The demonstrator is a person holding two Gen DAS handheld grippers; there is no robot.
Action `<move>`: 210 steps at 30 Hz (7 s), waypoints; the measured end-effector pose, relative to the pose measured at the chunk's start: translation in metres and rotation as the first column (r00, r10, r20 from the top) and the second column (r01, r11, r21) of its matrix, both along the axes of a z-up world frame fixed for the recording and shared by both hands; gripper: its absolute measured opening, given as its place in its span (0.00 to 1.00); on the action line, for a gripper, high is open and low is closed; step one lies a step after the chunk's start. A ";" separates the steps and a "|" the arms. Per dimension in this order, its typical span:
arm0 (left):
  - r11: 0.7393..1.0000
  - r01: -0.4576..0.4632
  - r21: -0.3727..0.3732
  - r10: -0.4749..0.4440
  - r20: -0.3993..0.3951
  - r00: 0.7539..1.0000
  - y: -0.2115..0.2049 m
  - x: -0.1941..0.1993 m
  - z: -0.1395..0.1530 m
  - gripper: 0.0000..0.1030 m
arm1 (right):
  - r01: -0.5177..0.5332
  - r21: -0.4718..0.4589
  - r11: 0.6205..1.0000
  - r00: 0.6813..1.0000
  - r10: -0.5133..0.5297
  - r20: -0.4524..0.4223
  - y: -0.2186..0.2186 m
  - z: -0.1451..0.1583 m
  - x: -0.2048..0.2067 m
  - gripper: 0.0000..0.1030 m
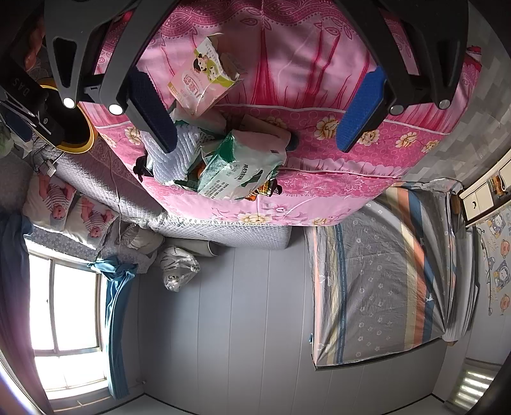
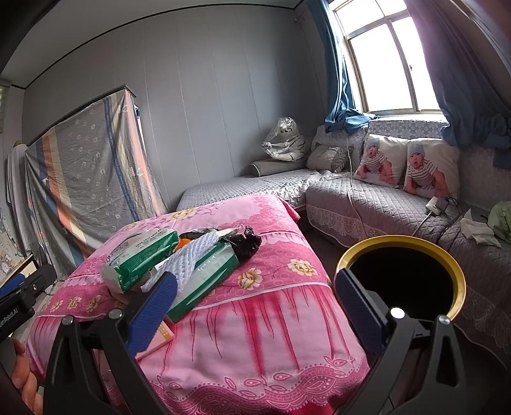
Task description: Collect trash
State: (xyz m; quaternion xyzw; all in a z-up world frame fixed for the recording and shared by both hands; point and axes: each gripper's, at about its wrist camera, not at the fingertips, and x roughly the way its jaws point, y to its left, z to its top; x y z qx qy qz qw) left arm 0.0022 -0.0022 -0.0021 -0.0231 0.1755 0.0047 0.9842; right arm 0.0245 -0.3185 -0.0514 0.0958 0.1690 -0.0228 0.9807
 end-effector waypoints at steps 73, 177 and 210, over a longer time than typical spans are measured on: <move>0.961 0.268 0.064 -0.259 -0.125 0.958 0.009 0.022 -0.021 0.92 | 0.072 0.024 0.997 0.997 -0.072 -0.014 -0.008 -0.015 0.005 0.93; 0.710 0.696 -0.105 -0.703 -0.164 0.692 -0.174 0.144 -0.008 0.26 | 0.017 0.225 0.974 0.983 0.025 -0.181 -0.205 -0.007 0.070 0.11; 0.595 0.787 -0.163 -0.782 -0.344 0.520 -0.352 0.207 -0.080 0.43 | 0.375 0.085 0.923 0.864 -0.315 -0.392 -0.271 -0.085 0.054 0.21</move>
